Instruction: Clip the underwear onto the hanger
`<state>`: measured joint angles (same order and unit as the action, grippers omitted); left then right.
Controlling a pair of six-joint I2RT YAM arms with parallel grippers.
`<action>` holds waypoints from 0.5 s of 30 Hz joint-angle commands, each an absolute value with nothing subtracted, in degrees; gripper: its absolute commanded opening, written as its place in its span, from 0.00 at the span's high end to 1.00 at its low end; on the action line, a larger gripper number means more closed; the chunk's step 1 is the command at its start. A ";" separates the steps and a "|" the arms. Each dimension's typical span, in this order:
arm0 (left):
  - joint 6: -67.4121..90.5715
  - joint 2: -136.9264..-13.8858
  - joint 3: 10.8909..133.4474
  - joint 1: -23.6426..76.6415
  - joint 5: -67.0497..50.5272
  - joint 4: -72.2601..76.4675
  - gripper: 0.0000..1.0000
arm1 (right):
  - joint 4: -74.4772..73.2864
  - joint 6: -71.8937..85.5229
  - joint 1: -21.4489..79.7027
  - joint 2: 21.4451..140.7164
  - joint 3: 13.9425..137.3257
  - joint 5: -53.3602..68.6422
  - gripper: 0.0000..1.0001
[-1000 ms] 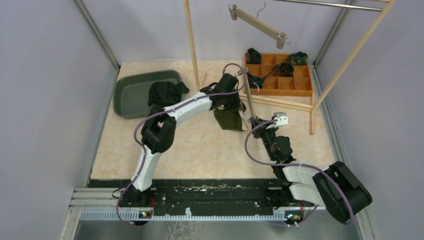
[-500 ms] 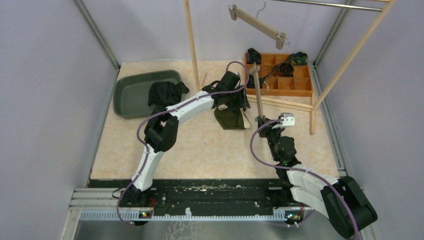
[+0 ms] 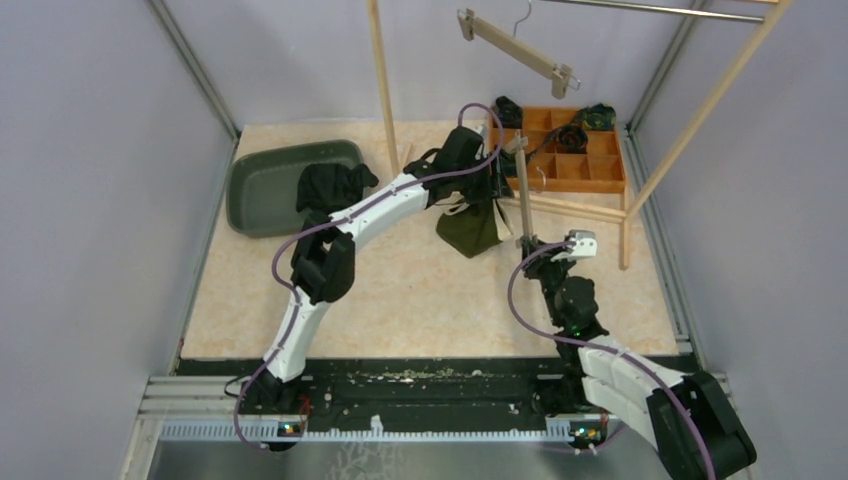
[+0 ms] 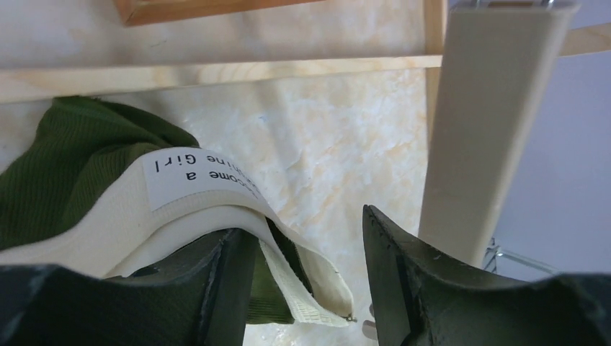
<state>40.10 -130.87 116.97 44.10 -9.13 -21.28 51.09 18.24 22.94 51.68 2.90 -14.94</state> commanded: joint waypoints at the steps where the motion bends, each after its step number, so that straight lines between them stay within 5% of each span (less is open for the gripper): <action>1: 40.32 -134.78 121.76 43.95 -11.77 -22.19 0.40 | 52.67 18.90 22.01 48.16 2.32 -15.12 1.00; 15: 40.62 -135.36 117.93 44.20 -11.58 -23.16 0.39 | 48.67 18.92 21.45 43.55 2.51 -15.91 1.00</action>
